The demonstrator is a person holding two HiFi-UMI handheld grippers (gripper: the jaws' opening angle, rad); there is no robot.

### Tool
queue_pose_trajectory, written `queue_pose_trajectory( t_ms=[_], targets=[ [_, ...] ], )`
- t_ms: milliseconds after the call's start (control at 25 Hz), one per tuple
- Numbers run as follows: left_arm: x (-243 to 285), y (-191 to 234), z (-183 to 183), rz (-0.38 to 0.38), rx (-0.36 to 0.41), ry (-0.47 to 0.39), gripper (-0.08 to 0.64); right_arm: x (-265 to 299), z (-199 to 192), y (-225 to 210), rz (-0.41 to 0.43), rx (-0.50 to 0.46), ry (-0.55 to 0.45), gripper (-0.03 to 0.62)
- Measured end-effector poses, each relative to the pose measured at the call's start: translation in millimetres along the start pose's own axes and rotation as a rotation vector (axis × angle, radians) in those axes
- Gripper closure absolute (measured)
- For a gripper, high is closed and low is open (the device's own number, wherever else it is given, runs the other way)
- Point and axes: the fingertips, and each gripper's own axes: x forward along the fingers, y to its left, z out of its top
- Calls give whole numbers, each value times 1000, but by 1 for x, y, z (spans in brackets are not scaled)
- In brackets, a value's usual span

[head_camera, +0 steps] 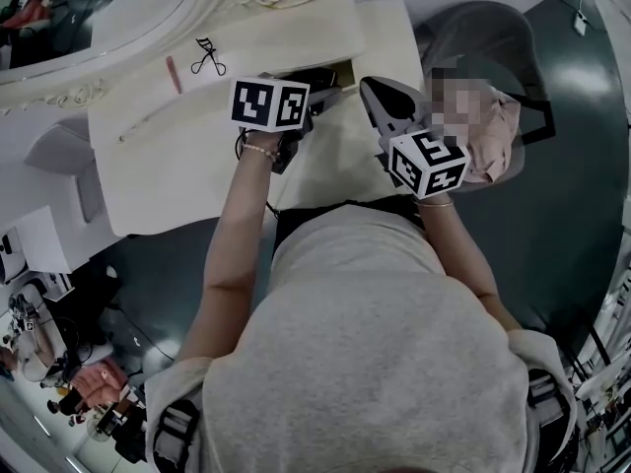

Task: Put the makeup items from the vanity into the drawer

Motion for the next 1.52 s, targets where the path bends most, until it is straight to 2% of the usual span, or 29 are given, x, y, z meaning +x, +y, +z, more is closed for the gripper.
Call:
queue_pose_trajectory(
  t_ms=[360,520,760,1000,1280,1520],
  targets=[
    [5,8,3,78,-84,-40,206,1,-1,1,0,-4,-1,584],
    [6,13,4,176,-112,-67,206,1,-2,2,1,-7,5,584],
    [6,19,5,264,-133,-103,206,2,-3,3,9,-4,6,584],
    [8,27,3,418,-106,-115,206,2,-2,2,9,4,4,584],
    [7,29,4,459,-108,-122,207,0,-2,-1,1,7,0,583],
    [4,26,4,434,-103,-147,207,-2,-1,2,1,3,0,584]
  ],
)
